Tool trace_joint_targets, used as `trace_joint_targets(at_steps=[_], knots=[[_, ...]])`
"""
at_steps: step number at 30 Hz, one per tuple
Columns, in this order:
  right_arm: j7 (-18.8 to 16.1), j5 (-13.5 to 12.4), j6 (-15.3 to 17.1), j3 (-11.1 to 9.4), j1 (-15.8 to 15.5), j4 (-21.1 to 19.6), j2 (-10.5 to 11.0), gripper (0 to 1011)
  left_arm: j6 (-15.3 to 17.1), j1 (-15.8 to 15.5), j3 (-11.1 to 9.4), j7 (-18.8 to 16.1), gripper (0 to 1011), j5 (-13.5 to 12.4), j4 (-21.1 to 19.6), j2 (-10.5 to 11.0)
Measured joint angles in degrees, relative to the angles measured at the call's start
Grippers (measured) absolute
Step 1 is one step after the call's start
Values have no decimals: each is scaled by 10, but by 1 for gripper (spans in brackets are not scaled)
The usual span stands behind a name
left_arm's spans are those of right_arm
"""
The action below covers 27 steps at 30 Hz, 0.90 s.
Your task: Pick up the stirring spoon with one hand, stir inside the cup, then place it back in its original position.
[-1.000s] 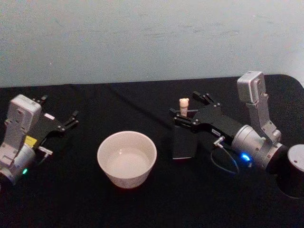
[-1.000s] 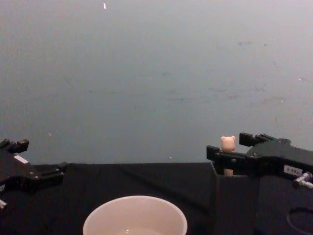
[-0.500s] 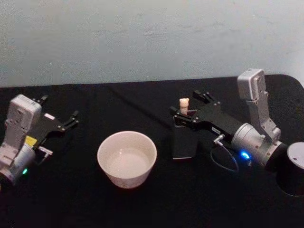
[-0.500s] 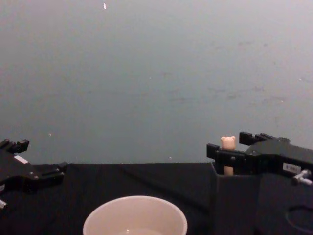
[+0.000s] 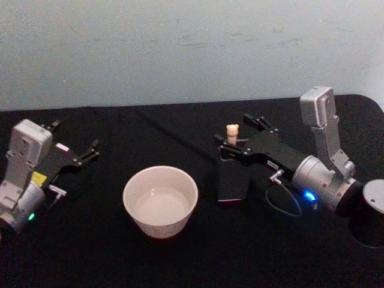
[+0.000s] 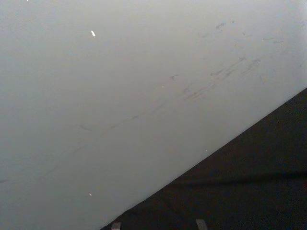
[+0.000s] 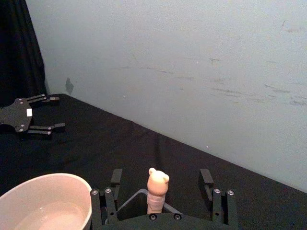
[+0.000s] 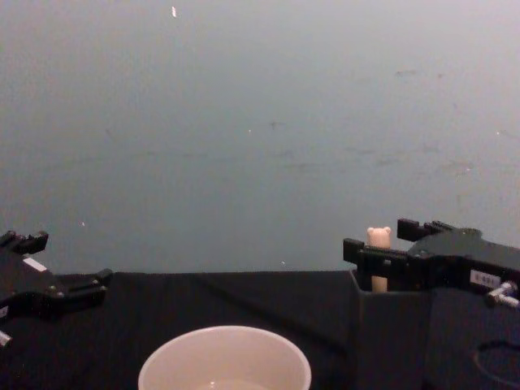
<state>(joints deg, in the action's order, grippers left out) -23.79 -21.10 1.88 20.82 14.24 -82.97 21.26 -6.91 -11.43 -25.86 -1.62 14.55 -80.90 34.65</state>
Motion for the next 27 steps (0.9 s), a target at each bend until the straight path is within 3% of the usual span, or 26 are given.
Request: trace_joint_targets(at_steps=[10, 21, 27], knots=[[0, 0, 0, 0, 0, 0, 0, 976, 0, 0, 0, 0, 1001, 0, 0, 0], [1, 0, -1, 0, -1, -1, 0, 706, 0, 0, 0, 0, 1001, 0, 0, 0], [1, 0, -1, 0, -1, -1, 0, 479, 0, 0, 0, 0, 1001, 0, 0, 0]])
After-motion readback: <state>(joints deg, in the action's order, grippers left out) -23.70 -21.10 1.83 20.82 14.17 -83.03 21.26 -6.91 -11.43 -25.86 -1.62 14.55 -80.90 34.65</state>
